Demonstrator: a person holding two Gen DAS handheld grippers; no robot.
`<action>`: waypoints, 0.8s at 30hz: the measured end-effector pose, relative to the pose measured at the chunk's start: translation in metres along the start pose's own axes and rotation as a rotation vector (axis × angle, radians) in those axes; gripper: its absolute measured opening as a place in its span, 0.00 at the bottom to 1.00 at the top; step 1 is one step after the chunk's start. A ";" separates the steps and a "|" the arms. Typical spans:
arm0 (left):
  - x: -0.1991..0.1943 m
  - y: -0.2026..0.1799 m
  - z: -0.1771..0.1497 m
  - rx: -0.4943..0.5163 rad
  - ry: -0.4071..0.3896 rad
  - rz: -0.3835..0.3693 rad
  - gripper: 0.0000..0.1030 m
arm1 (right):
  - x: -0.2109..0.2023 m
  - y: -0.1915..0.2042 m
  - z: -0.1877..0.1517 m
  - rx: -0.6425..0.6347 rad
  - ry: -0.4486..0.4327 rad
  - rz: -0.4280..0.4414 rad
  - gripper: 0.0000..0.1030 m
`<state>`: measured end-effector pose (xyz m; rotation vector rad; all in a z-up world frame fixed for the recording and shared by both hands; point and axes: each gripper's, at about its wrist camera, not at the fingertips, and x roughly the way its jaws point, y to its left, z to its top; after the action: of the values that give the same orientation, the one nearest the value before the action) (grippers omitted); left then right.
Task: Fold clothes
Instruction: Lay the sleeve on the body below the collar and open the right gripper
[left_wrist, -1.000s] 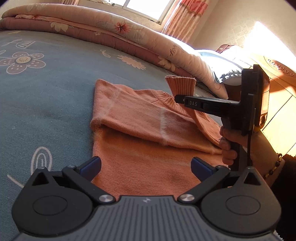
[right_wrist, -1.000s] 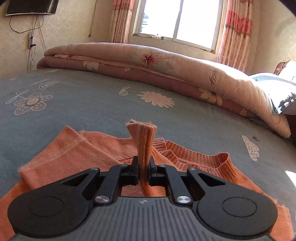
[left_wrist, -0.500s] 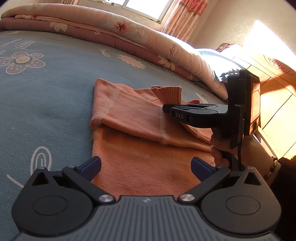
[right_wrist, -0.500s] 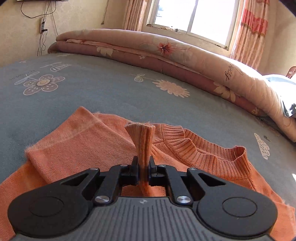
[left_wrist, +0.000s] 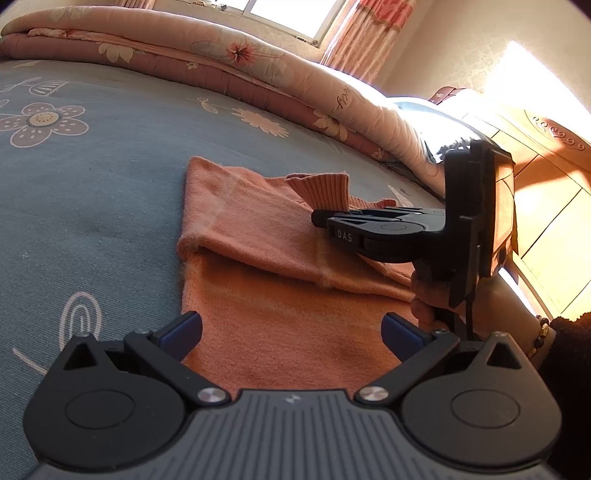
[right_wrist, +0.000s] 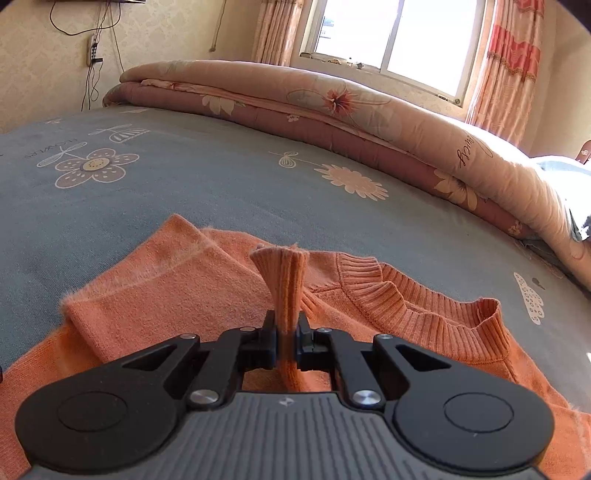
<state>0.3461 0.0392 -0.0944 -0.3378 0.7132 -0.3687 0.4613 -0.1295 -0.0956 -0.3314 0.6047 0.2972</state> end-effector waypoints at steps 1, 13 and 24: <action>0.000 0.000 0.000 0.001 0.001 0.000 0.99 | 0.000 0.001 0.000 -0.005 0.001 0.000 0.10; 0.003 0.000 -0.001 0.007 0.007 0.001 0.99 | -0.015 0.004 0.008 0.062 0.036 0.114 0.35; 0.012 0.000 -0.005 0.021 0.046 0.009 0.99 | -0.075 -0.066 0.018 0.216 0.061 0.038 0.44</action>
<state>0.3505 0.0331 -0.1049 -0.3073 0.7548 -0.3759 0.4356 -0.1958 -0.0222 -0.1218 0.6973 0.2558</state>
